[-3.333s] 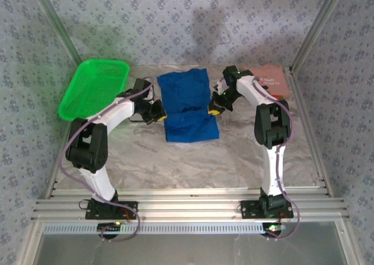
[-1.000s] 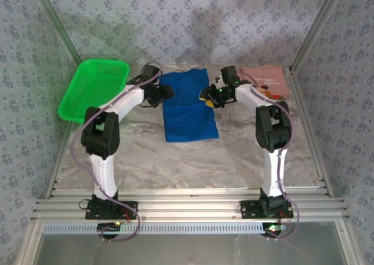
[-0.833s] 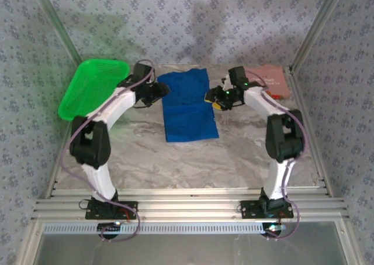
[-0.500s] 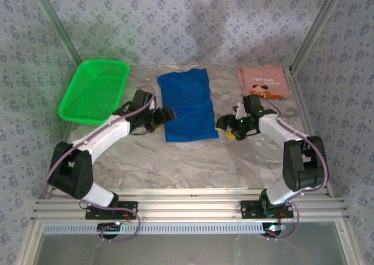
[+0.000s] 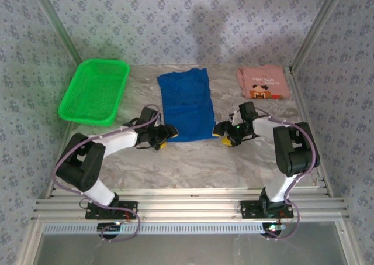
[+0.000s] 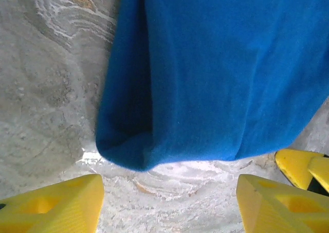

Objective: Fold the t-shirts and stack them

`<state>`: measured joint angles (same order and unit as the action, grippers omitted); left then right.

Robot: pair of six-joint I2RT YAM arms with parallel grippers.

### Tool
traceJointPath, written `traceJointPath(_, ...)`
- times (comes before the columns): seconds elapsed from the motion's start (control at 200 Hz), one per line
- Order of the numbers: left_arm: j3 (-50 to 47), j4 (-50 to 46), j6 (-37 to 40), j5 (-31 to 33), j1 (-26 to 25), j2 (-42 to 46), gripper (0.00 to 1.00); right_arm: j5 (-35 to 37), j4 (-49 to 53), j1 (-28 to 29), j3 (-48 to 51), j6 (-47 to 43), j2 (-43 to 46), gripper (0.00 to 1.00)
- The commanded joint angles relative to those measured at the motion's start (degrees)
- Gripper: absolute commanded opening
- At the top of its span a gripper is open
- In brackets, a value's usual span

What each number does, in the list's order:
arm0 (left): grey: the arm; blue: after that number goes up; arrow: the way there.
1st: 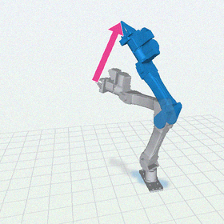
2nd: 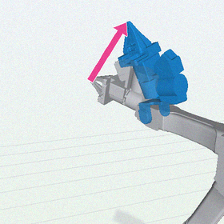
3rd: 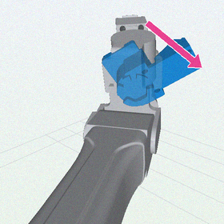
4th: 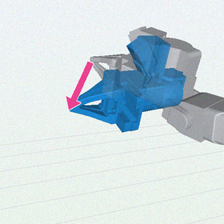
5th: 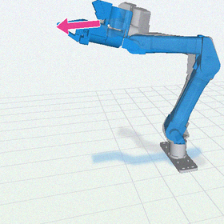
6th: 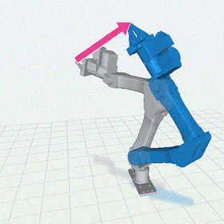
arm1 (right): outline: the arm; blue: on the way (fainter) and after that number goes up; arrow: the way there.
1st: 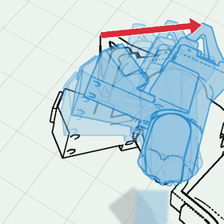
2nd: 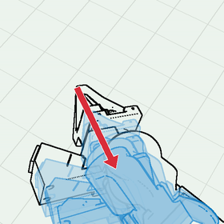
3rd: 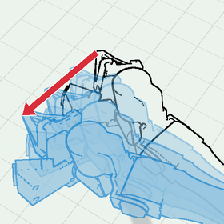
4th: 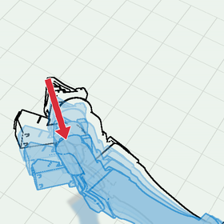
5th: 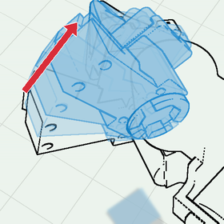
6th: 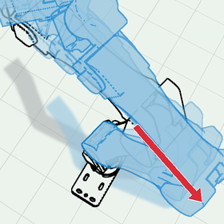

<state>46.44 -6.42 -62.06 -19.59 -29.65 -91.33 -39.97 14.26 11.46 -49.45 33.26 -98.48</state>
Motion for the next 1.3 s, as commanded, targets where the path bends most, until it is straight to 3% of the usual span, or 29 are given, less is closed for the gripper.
traceJointPath(0.0,0.41,1.86,-1.94,1.05,-0.23,-2.54,0.66,-1.44,-1.70,0.79,-1.41,1.19,-1.26,0.68)
traceJointPath(0.26,2.29,-0.15,-3.25,5.58,-0.37,-5.96,0.59,-0.42,-1.32,2.53,-5.08,2.14,-4.54,0.65)
traceJointPath(0.44,5.74,0.68,-4.22,7.56,-0.81,-9.47,0.49,1.02,-1.42,3.56,-6.66,3.99,-7.45,0.58)
traceJointPath(0.515,7.73,-0.07,-4.18,8.51,-0.86,-10.71,0.44,1.47,-1.52,3.74,-7.36,4.53,-8.37,0.50)
traceJointPath(0.685,11.53,-4.44,-2.49,10.14,-0.88,-12.12,0.19,1.31,-0.42,3.94,-8.82,4.56,-9.02,0.26)
traceJointPath(0.784,11.68,-6.53,-1.41,10.84,-0.85,-11.73,0.10,1.21,-0.29,3.95,-8.65,4.95,-8.75,0.11)
traceJointPath(0.894,10.97,-7.67,-0.12,11.22,-0.92,-10.32,0.00,1.11,0.09,4.48,-8.29,5.10,-8.30,0.04)
traceJointPath(1.089,8.95,-12.48,3.50,13.12,-2.29,-5.18,0.00,2.74,0.85,5.13,-4.80,7.79,-3.67,0.00)
traceJointPath(1.294,1.94,-16.61,2.21,15.82,-6.18,5.91,0.00,6.62,2.20,7.16,5.17,15.73,9.77,0.00)
